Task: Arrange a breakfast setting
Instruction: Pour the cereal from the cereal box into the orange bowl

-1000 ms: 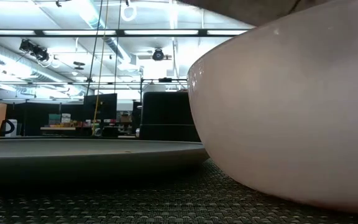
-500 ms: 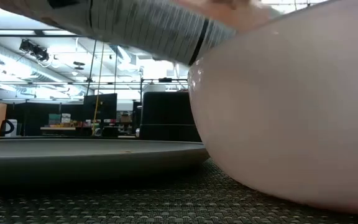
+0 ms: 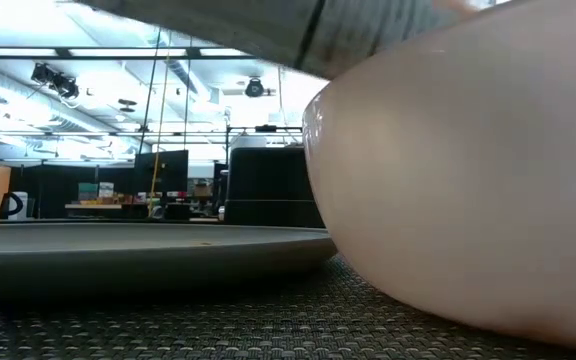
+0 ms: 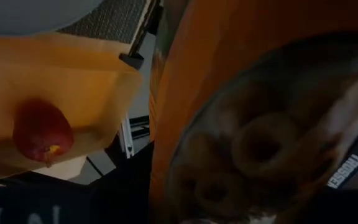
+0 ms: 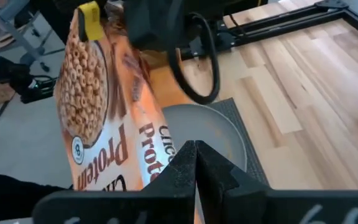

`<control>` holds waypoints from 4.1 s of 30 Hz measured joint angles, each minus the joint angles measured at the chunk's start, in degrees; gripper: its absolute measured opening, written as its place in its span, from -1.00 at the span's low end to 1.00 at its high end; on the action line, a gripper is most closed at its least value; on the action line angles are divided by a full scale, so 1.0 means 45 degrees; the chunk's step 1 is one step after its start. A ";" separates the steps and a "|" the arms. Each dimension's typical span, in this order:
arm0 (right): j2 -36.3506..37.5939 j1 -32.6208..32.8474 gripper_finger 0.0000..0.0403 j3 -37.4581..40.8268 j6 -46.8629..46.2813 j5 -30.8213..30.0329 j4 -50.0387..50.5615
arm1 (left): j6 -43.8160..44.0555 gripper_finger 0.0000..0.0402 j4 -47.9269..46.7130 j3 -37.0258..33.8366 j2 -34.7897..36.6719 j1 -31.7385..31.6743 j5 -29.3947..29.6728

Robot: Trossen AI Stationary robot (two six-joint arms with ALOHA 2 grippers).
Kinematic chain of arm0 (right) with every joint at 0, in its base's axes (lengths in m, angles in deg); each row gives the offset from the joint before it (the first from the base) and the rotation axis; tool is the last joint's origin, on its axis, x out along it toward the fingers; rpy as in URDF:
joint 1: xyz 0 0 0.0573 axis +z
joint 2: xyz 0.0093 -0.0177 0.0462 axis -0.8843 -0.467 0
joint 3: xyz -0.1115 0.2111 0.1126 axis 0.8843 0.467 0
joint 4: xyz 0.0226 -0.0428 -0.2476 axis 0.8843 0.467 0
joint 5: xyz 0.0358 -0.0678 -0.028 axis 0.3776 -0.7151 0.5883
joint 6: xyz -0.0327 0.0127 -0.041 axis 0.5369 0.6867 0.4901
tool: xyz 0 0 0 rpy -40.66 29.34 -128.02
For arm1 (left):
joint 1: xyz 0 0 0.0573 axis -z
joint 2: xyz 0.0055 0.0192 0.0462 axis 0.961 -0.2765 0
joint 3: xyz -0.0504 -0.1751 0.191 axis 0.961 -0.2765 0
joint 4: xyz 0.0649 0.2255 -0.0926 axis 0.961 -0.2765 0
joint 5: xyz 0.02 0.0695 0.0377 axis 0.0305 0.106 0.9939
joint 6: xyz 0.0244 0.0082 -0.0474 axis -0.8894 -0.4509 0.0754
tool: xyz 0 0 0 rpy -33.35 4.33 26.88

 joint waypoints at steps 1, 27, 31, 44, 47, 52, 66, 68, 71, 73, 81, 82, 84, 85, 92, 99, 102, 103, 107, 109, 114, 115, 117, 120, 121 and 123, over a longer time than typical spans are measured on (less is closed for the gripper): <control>0.0000 0.0004 -0.94 0.0000 0.0001 0.0003 0.0002 | 0.0062 -0.13 0.0000 0.0000 0.0000 -0.0005 -0.0004; 0.0005 0.0012 -0.94 0.0000 0.0009 0.0013 -0.0010 | -0.0212 -0.13 0.0013 0.0000 0.0005 -0.0170 -0.0519; 0.0005 0.0012 -0.94 0.0000 0.0012 0.0010 -0.0010 | -0.0157 -0.13 0.0010 0.0000 0.0000 -0.0175 -0.0448; 0.0010 0.0017 -0.94 0.0005 -0.0027 0.0015 -0.0078 | -0.0282 -0.13 0.0052 0.0000 0.0002 -0.0170 -0.0583; 0.0010 0.0022 -0.94 0.0005 -0.0027 0.0015 -0.0102 | -0.0746 -0.13 0.0017 -0.0011 0.0004 -0.0168 -0.0272; 0.0010 0.0022 -0.94 0.0005 -0.0015 0.0017 -0.0124 | -0.0771 -0.13 0.0027 -0.0113 0.0005 -0.0190 -0.0180; 0.0010 0.0022 -0.94 0.0005 0.0061 0.0019 -0.0185 | -0.0855 -0.13 0.0010 -0.0199 -0.0003 -0.0262 -0.0163; 0.0010 0.0022 -0.94 0.0005 0.0030 0.0019 -0.0184 | -0.0529 -0.13 0.0012 -0.0194 -0.0002 -0.0262 -0.0332; 0.0010 0.0022 -0.94 0.0005 0.0027 0.0019 -0.0189 | -0.0736 -0.13 0.0013 -0.0196 0.0005 -0.0257 -0.0156; 0.0010 0.0022 -0.94 0.0005 0.0018 0.0015 -0.0194 | -0.0112 -0.13 0.0137 -0.0228 -0.0010 -0.0261 -0.0702; 0.0010 0.0022 -0.94 0.0005 0.0046 0.0000 -0.0204 | -0.0504 -0.13 0.0052 -0.0355 0.0015 -0.0180 -0.0481; 0.0010 0.0022 -0.94 0.0005 0.0056 0.0003 -0.0197 | -0.0339 -0.13 0.0011 -0.0355 0.0010 -0.0185 -0.0716; 0.0010 0.0022 -0.94 0.0005 0.0037 0.0000 -0.0199 | -0.0658 -0.13 0.0005 -0.0274 -0.0005 -0.0163 -0.0465; 0.0010 0.0022 -0.94 0.0005 0.0051 0.0005 -0.0199 | -0.0670 -0.13 0.0025 -0.0265 0.0005 -0.0151 -0.0300; 0.0010 0.0022 -0.94 0.0005 0.0080 0.0005 -0.0199 | -0.0407 -0.13 0.0008 -0.0311 0.0000 -0.0151 -0.0555; 0.0010 0.0022 -0.94 0.0005 0.0108 0.0009 -0.0199 | -0.0436 -0.13 0.0005 -0.0306 0.0098 -0.0199 -0.0523; 0.0010 0.0022 -0.94 0.0005 0.0114 0.0010 -0.0196 | -0.0835 -0.13 0.0006 -0.0297 0.0219 -0.0209 -0.0147; 0.0010 0.0022 -0.94 0.0005 0.0114 0.0010 -0.0199 | -0.1082 -0.13 0.0008 -0.0299 0.0274 -0.0209 -0.0004; 0.0010 0.0022 -0.94 0.0005 0.0123 0.0010 -0.0195 | -0.2055 -0.13 0.0010 -0.0301 0.0628 -0.0209 0.0597; 0.0010 0.0022 -0.94 0.0005 0.0136 0.0010 -0.0194 | -0.2595 -0.13 0.0011 -0.0297 0.0855 -0.0161 0.1221; 0.0010 0.0007 -0.94 0.0005 0.0357 -0.0132 -0.0209 | -0.4201 -0.13 0.0014 -0.0301 0.1342 -0.0162 0.2915; 0.0010 -0.0012 -0.94 0.0005 0.0357 -0.0151 -0.0204 | -0.4600 -0.13 -0.0004 -0.0301 0.1443 -0.0165 0.3155; 0.0010 -0.0049 -0.94 0.0005 0.0357 -0.0164 -0.0214 | -0.5373 -0.13 0.0029 -0.0415 0.1699 -0.0121 0.3585; 0.0022 -0.0058 -0.94 0.0005 0.0359 -0.0199 -0.0214 | -0.6381 -0.13 0.0020 -0.0866 0.2232 -0.0095 0.4012; 0.0059 -0.0076 -0.94 0.0005 0.0362 -0.0201 -0.0204 | -0.6682 -0.13 0.0048 -0.1107 0.2485 -0.0090 0.4079; 0.0186 -0.0148 -0.94 0.0005 0.0357 -0.0362 -0.0198 | -0.7111 -0.13 0.0437 -0.1704 0.3048 -0.0095 0.4091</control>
